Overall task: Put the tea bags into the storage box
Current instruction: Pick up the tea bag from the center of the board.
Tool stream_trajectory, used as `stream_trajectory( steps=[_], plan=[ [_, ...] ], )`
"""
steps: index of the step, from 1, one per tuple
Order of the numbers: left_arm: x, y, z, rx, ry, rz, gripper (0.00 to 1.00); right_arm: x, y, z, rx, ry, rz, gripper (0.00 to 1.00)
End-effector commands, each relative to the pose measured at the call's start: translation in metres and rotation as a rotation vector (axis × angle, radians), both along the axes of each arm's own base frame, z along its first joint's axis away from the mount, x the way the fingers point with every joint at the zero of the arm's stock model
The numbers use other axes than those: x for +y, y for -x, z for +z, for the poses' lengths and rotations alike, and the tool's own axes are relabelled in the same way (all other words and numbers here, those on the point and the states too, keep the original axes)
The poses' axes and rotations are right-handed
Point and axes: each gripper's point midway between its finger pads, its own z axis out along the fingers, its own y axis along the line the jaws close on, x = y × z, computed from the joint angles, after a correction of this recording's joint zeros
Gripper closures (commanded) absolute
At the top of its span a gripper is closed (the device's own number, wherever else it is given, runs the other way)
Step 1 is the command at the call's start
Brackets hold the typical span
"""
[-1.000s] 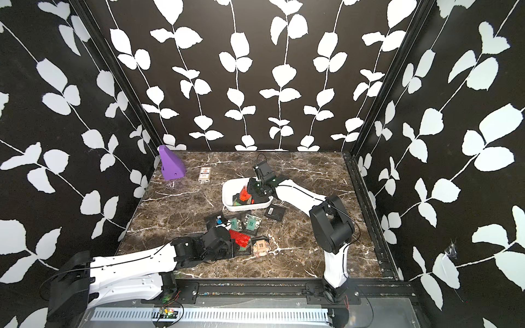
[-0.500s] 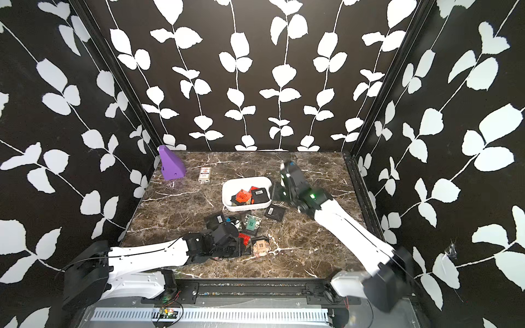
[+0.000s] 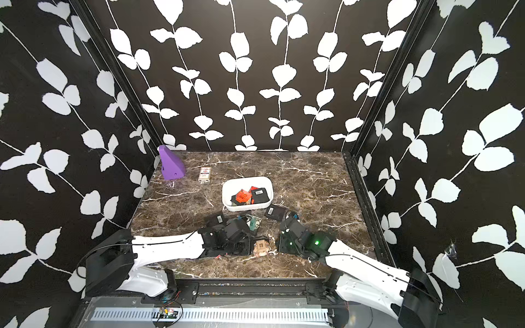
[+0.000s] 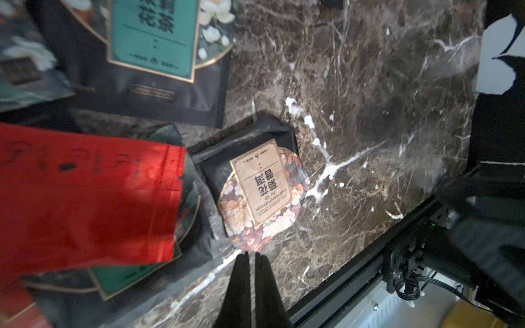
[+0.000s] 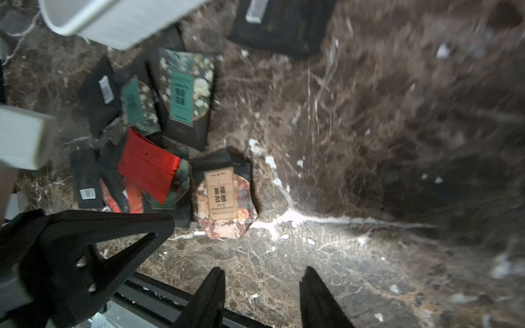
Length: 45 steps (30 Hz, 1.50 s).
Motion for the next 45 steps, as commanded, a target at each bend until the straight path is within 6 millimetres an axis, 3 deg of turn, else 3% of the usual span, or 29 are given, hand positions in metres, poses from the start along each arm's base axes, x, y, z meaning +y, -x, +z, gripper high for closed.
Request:
stream_trajectory(
  steps=[1,10,34,45],
  plan=[
    [-0.010,0.003,0.005,0.005,0.016,-0.037,1.00,0.014,-0.002,-0.007,0.001,-0.062,-0.047,0.55],
    [-0.016,0.004,-0.007,0.032,-0.003,-0.046,1.00,0.033,-0.001,-0.029,0.041,-0.096,-0.045,0.55],
    [0.004,0.012,-0.045,0.089,-0.133,-0.039,1.00,0.039,-0.003,-0.061,0.087,-0.052,-0.063,0.57],
    [0.006,0.014,-0.049,0.098,-0.145,-0.041,1.00,0.042,-0.006,-0.072,0.089,-0.036,-0.062,0.59]
  ],
)
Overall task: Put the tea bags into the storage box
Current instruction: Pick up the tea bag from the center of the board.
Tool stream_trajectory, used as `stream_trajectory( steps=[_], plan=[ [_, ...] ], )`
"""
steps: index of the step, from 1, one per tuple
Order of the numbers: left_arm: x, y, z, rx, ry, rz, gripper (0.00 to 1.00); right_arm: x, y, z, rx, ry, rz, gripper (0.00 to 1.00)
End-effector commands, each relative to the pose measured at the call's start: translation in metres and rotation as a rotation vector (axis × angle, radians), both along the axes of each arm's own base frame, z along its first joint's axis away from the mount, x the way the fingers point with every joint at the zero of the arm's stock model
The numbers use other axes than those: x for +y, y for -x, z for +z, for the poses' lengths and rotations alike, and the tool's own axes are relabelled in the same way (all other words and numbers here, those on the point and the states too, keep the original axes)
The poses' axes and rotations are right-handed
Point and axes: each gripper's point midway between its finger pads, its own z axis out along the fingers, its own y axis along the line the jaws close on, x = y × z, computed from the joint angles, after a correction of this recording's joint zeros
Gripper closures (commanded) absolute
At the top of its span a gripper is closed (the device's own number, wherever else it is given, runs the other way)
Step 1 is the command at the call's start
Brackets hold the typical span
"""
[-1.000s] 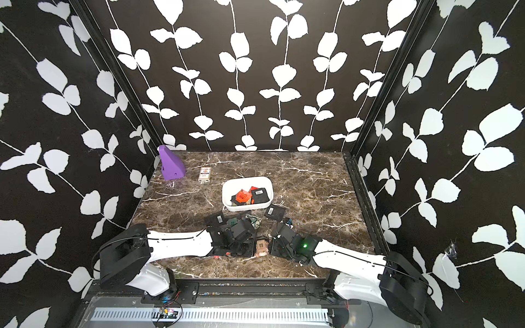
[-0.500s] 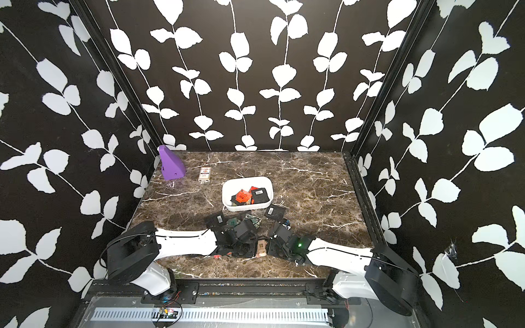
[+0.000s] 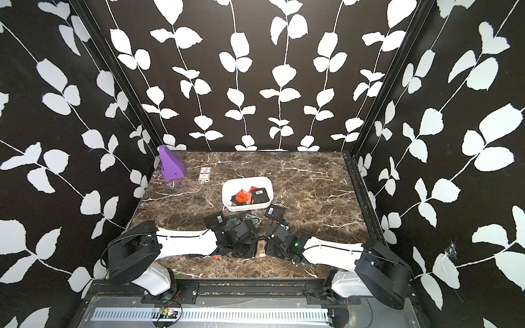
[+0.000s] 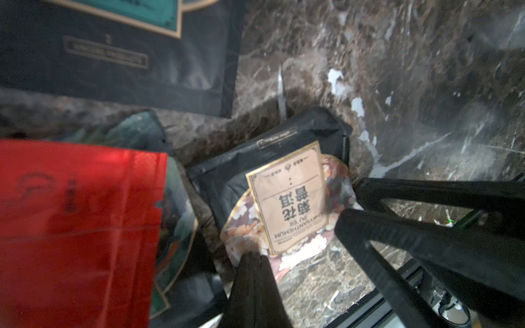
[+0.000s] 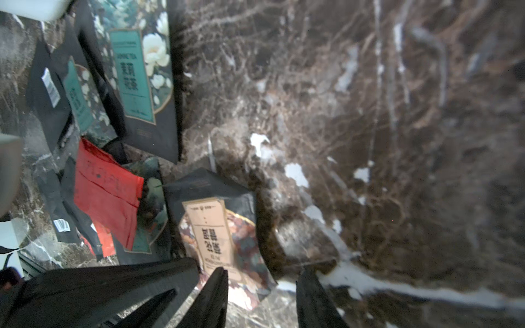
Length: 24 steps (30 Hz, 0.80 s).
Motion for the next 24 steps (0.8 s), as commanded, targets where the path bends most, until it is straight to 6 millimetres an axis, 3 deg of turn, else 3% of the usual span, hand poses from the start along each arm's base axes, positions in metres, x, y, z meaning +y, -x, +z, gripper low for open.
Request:
stream_trajectory(
  steps=[1,6,15,17,20,24],
  plan=[
    [0.012,0.009,-0.015,0.026,-0.059,-0.014,1.00,-0.004,0.002,-0.012,0.007,0.030,-0.003,0.60],
    [0.012,0.009,-0.015,0.028,-0.059,-0.016,1.00,-0.002,0.005,-0.020,0.030,0.019,-0.003,0.68],
    [0.008,0.010,-0.016,0.034,-0.045,-0.027,1.00,-0.006,0.006,-0.019,0.025,0.034,-0.003,1.00],
    [0.006,0.010,-0.013,0.027,-0.035,-0.035,1.00,-0.007,0.005,-0.016,0.021,0.041,-0.001,1.00],
    [-0.002,0.008,0.000,0.009,-0.004,-0.062,1.00,-0.008,0.003,-0.007,0.004,0.056,0.011,1.00],
    [-0.012,-0.001,0.035,-0.055,0.059,-0.070,1.00,-0.016,-0.004,0.022,-0.067,0.090,0.022,1.00]
  ],
)
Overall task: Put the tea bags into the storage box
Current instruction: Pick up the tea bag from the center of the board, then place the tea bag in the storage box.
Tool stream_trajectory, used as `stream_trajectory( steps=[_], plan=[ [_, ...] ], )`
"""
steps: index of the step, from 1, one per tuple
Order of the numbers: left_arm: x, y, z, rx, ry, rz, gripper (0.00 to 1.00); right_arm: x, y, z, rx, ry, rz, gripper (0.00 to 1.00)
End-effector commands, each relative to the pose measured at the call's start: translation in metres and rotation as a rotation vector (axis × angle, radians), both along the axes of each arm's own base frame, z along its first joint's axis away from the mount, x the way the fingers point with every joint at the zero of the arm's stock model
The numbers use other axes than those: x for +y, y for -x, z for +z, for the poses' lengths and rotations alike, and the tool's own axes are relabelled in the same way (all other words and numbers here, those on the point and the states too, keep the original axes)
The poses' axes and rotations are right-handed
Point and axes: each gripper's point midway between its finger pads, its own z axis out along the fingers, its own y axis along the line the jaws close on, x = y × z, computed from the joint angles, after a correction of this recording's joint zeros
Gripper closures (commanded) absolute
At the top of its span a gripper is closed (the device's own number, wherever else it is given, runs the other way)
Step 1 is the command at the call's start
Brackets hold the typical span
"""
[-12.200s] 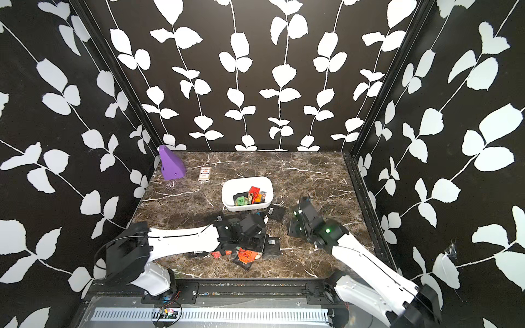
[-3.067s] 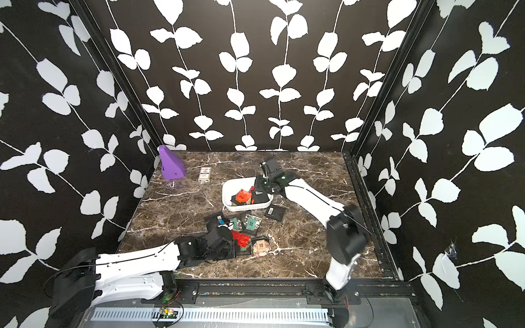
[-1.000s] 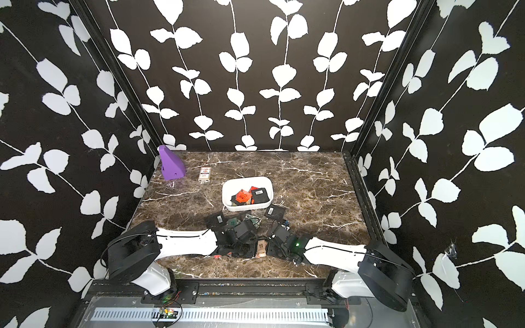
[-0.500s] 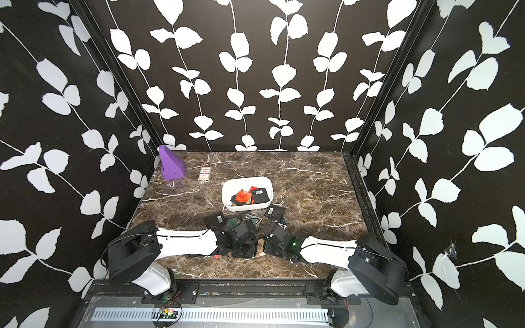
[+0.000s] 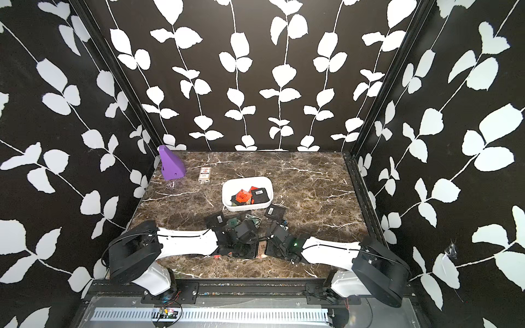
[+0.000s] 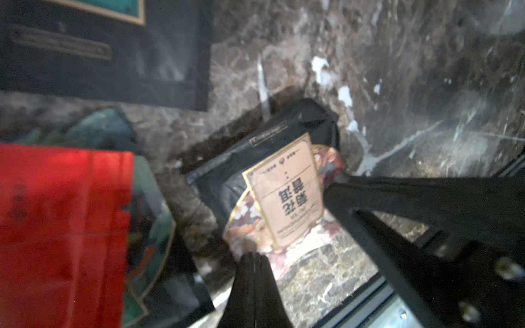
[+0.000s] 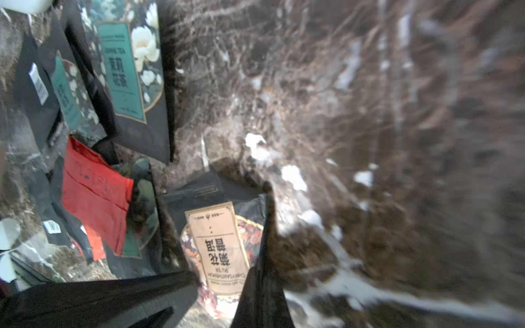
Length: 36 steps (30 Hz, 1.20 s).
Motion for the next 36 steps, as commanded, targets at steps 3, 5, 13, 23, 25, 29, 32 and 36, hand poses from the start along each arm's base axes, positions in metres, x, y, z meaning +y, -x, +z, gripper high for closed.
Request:
stream_trajectory(
  steps=[3,5,13,23,25,29,32,36],
  plan=[
    [-0.007,-0.017,0.062,-0.156,0.079,-0.019,1.00,-0.022,-0.011,0.052,-0.137,0.072,0.001,1.00],
    [0.001,-0.028,0.078,-0.235,0.080,0.007,0.91,-0.033,-0.015,0.074,-0.190,0.091,-0.007,1.00],
    [0.069,-0.055,0.116,-0.478,0.047,0.180,0.63,-0.047,-0.053,0.179,-0.364,0.113,0.031,1.00],
    [0.128,-0.045,0.093,-0.444,-0.015,0.333,0.47,0.047,-0.166,0.209,-0.395,-0.049,0.122,1.00],
    [0.133,-0.042,0.088,-0.427,-0.009,0.355,0.47,0.067,-0.187,0.198,-0.367,-0.076,0.134,1.00],
    [0.136,-0.038,0.082,-0.404,0.001,0.367,0.46,0.091,-0.214,0.174,-0.326,-0.057,0.146,1.00],
    [0.137,-0.036,0.079,-0.392,-0.002,0.367,0.46,0.100,-0.228,0.157,-0.299,-0.036,0.143,1.00],
    [0.137,-0.035,0.078,-0.390,-0.003,0.363,0.47,0.100,-0.232,0.133,-0.257,-0.001,0.131,1.00]
  ],
)
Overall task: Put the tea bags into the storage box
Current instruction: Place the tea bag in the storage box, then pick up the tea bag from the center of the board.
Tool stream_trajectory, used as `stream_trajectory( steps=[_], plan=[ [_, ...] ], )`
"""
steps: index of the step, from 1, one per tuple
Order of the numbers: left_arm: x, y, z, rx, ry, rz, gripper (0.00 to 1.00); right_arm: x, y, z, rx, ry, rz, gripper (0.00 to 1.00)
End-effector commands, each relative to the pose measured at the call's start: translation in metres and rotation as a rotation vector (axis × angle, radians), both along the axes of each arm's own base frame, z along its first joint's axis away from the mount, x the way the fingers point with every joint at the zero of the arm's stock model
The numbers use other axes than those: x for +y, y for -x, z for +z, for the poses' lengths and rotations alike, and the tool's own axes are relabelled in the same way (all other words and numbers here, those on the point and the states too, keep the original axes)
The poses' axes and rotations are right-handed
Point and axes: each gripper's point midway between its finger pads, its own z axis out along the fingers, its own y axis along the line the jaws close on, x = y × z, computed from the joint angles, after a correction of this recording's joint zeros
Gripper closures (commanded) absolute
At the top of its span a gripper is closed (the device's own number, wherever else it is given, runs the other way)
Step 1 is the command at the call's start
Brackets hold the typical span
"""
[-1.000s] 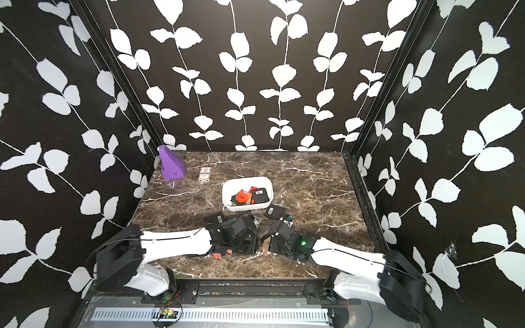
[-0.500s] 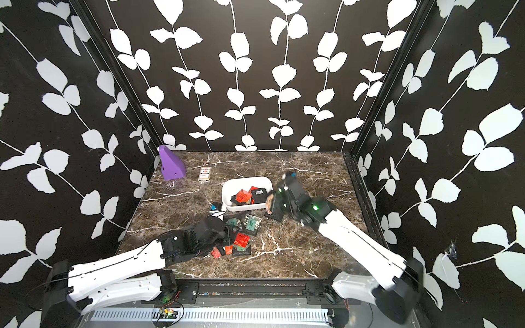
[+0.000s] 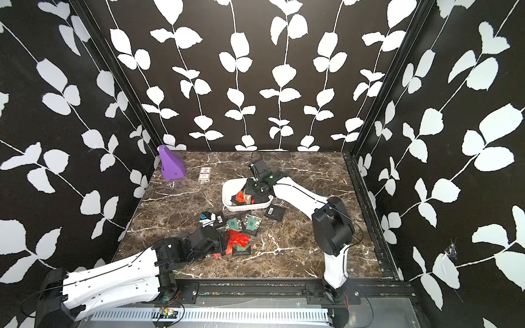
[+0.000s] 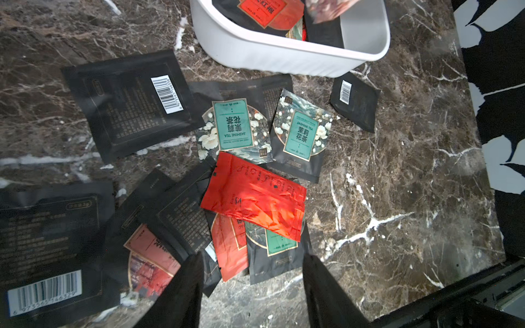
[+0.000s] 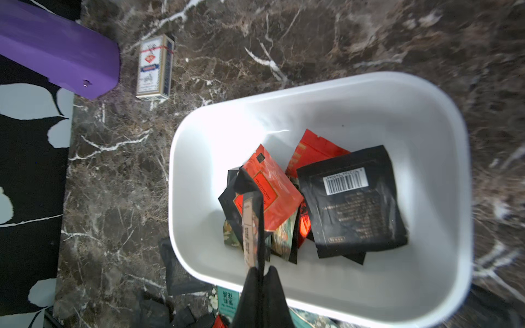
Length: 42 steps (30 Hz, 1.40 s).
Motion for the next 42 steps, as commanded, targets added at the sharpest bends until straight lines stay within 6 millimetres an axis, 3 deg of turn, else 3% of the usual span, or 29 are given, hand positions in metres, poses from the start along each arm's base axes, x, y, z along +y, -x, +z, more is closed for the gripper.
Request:
stream_trajectory(
  steps=[1,3,8,12,17,21,23,24,28,32,37,42],
  plan=[
    [0.005,0.001,-0.004,0.010,-0.012,0.015,0.47,0.003,-0.012,0.013,-0.034,-0.014,-0.008,1.00],
    [0.004,0.000,-0.003,0.006,-0.010,0.011,0.48,-0.001,-0.012,0.006,-0.025,0.007,-0.016,1.00],
    [-0.001,-0.002,0.001,0.007,-0.018,-0.001,0.50,-0.009,-0.012,0.007,-0.027,0.043,-0.019,0.71],
    [-0.003,-0.004,0.006,-0.006,-0.024,-0.003,0.52,-0.019,-0.010,0.023,-0.055,0.079,-0.013,0.65],
    [-0.011,-0.012,0.024,-0.041,-0.011,-0.021,0.65,-0.048,0.004,0.070,-0.151,0.127,-0.012,0.65],
    [-0.040,-0.021,0.035,-0.034,0.022,-0.095,0.73,-0.072,0.035,0.110,-0.238,0.060,-0.018,0.64],
    [-0.058,-0.025,0.035,-0.027,0.035,-0.143,0.79,-0.083,0.054,0.115,-0.253,0.011,-0.031,0.62],
    [-0.068,-0.027,0.034,-0.018,0.042,-0.166,0.82,-0.089,0.065,0.113,-0.249,-0.014,-0.039,0.60],
    [-0.091,-0.034,0.017,0.039,0.023,-0.212,0.97,-0.110,0.105,0.075,-0.175,-0.068,-0.081,0.59],
    [-0.097,-0.041,-0.006,0.076,-0.031,-0.209,1.00,-0.117,0.133,0.025,-0.103,-0.106,-0.113,0.58],
    [-0.091,-0.049,-0.028,0.100,-0.077,-0.185,1.00,-0.107,0.148,-0.028,-0.047,-0.147,-0.132,0.57],
    [-0.095,-0.057,-0.036,0.091,-0.092,-0.178,1.00,-0.089,0.146,-0.058,-0.013,-0.175,-0.131,0.55]
  ],
)
